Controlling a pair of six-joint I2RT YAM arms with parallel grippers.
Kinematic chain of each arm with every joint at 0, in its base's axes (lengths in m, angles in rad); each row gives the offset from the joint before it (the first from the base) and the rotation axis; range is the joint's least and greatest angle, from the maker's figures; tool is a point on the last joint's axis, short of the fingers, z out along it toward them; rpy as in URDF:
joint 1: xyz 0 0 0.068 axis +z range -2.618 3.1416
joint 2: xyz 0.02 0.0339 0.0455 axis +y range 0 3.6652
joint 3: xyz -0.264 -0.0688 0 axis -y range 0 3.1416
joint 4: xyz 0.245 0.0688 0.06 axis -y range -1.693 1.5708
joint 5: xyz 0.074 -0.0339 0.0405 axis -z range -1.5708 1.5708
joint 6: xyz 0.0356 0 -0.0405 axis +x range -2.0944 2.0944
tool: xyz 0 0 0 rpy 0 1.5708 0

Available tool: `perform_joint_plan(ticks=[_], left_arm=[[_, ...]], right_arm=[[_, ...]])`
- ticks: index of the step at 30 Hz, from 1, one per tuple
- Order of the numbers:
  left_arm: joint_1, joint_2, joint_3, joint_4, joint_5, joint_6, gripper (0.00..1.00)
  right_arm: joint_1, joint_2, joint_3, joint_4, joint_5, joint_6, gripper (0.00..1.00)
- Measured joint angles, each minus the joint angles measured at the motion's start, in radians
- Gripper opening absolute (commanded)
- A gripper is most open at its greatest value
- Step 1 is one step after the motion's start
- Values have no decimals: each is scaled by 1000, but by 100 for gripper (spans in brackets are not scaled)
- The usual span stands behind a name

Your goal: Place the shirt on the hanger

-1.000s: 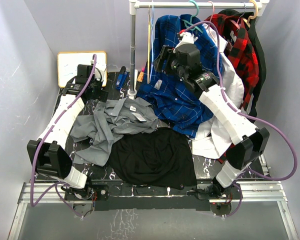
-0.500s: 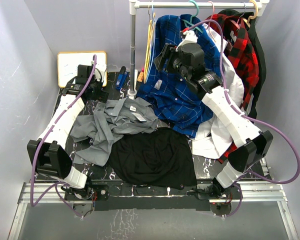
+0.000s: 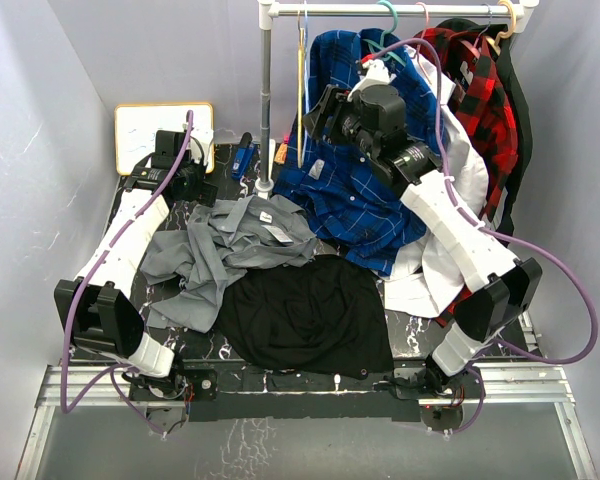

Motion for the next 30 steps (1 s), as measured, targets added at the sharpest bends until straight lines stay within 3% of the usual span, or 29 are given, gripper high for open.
perform_joint_plan(ticks=[7,15,18,24,30], left_arm=[[0,0,0,-8,5,0,91],[0,0,0,-10,7,0,90],[0,0,0,-10,8,0,90],[0,0,0,-24,25,-4,90],[-37,-12,26,-139,120,-3,96]], right_arm=[[0,45,40,3,-14,3,57],[0,122,121,2,-12,9,49],[0,172,178,2,-7,8,40],[0,248,250,-6,13,-6,14],[0,255,257,-9,40,-28,5]])
